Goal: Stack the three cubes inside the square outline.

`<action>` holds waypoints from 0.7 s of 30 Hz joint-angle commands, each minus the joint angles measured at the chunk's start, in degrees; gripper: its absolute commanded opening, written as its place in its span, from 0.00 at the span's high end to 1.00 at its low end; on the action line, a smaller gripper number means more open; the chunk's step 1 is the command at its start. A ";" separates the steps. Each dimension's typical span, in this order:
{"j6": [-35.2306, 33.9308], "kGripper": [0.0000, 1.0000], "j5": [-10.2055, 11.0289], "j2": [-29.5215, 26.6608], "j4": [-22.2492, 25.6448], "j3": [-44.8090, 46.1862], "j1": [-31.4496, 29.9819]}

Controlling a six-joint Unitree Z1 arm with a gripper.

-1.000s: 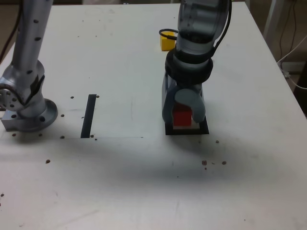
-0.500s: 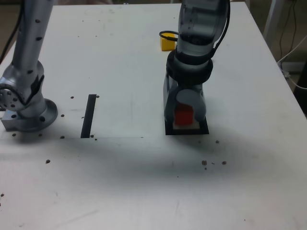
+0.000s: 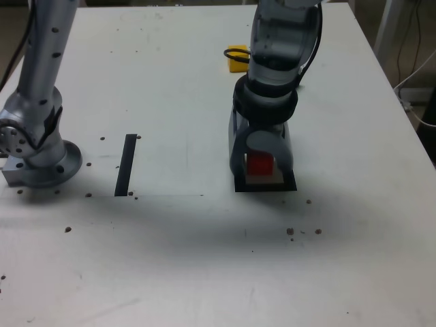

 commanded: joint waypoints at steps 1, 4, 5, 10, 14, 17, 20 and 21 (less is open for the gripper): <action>0.01 0.01 0.43 -1.28 0.07 0.22 -0.04; -0.10 0.01 1.41 -2.81 1.13 0.19 0.14; -0.12 0.01 1.81 -3.43 1.71 0.13 0.31; 0.17 0.01 4.13 -7.25 6.03 -0.49 2.85; 2.29 0.01 5.13 -9.56 9.14 -1.32 7.18; 5.45 0.01 5.28 -10.39 10.99 -2.34 11.82; 9.64 0.01 5.23 -10.37 12.58 -4.07 16.94; 11.22 0.01 5.20 -10.19 13.11 -4.86 18.64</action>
